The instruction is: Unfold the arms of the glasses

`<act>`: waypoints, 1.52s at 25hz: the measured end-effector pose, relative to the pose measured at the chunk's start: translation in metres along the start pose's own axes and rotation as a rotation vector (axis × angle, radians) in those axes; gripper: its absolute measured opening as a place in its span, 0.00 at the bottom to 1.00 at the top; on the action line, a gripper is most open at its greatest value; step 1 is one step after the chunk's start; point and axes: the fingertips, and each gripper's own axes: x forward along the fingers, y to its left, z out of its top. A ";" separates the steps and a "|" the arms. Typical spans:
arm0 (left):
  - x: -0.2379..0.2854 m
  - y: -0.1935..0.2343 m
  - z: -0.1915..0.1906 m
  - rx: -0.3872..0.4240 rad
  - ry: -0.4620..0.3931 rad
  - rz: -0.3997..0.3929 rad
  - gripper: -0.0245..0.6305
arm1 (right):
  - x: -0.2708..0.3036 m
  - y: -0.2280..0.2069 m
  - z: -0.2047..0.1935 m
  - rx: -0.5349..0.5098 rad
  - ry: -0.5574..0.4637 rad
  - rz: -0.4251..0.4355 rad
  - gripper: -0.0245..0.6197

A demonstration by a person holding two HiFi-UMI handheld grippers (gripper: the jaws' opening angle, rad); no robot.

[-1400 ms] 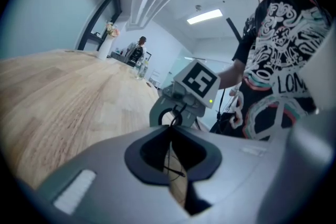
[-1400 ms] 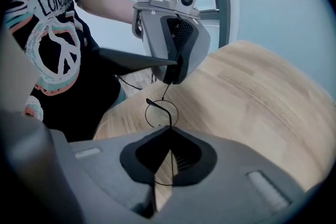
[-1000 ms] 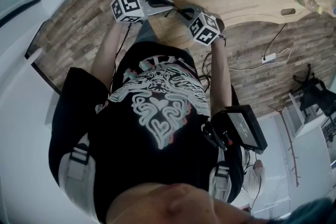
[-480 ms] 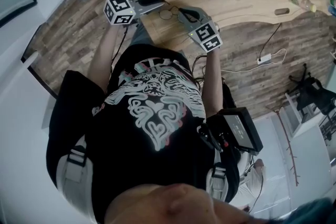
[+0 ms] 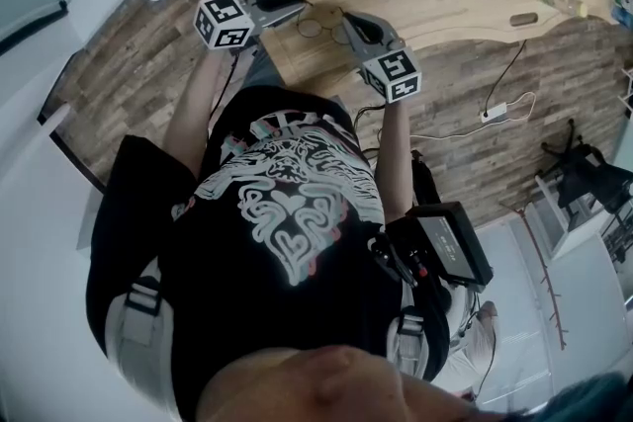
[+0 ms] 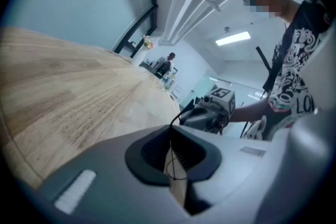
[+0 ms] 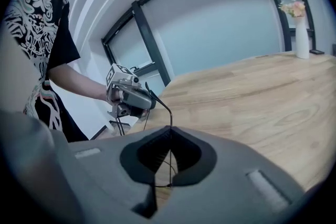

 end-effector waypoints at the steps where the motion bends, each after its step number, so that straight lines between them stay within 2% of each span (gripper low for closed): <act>1: 0.000 0.000 0.000 -0.002 0.001 0.002 0.02 | -0.002 -0.002 0.000 0.015 -0.010 -0.010 0.04; 8: -0.007 -0.012 0.006 0.008 -0.038 0.020 0.02 | -0.021 -0.002 0.012 0.058 -0.123 -0.074 0.04; 21: -0.031 -0.046 0.036 0.021 -0.156 0.077 0.02 | -0.067 0.006 0.050 0.216 -0.391 -0.053 0.04; 26: -0.033 -0.061 0.044 0.017 -0.189 0.102 0.02 | -0.085 0.018 0.057 0.215 -0.419 -0.032 0.04; 38: -0.036 -0.064 0.050 0.014 -0.224 0.133 0.02 | -0.091 0.022 0.062 0.193 -0.443 -0.009 0.04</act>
